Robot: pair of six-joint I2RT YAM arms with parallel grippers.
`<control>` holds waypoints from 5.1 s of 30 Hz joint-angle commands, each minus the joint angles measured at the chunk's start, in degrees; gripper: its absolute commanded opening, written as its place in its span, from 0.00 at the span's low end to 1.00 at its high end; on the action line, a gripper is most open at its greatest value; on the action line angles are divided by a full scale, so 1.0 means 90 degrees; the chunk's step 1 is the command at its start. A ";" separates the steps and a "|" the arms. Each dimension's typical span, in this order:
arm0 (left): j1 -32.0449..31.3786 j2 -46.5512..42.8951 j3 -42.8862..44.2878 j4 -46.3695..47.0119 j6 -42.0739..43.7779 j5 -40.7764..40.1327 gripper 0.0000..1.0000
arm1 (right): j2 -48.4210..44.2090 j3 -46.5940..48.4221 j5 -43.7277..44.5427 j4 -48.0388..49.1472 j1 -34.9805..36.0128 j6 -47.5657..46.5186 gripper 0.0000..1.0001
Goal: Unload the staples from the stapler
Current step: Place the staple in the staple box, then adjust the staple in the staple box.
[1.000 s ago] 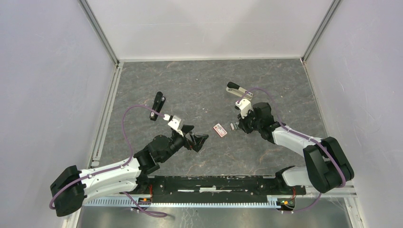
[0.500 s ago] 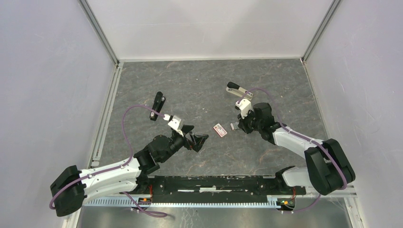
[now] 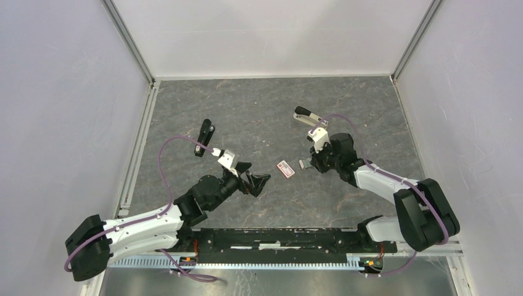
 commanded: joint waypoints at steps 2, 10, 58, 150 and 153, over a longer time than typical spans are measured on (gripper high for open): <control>0.0031 0.0020 -0.0033 0.0299 -0.0260 -0.0099 1.00 | 0.0169 0.0025 0.0029 0.0232 -0.0012 0.0108 0.18; 0.0041 -0.0079 -0.0093 0.0286 -0.0281 -0.0117 1.00 | 0.0219 0.0041 0.0022 0.0241 -0.0008 0.0118 0.18; 0.0050 -0.0051 -0.0034 0.0275 -0.0289 -0.0068 1.00 | 0.0001 0.0193 -0.0404 0.0307 -0.0039 0.0121 0.31; 0.0060 -0.0114 -0.0100 0.0270 -0.0299 -0.0073 1.00 | 0.0367 0.0637 -0.0591 -0.0393 -0.0058 -0.0898 0.24; 0.0060 -0.0128 -0.0112 0.0269 -0.0318 -0.0072 1.00 | 0.0348 0.0652 -0.0579 -0.0393 -0.0030 -0.0898 0.24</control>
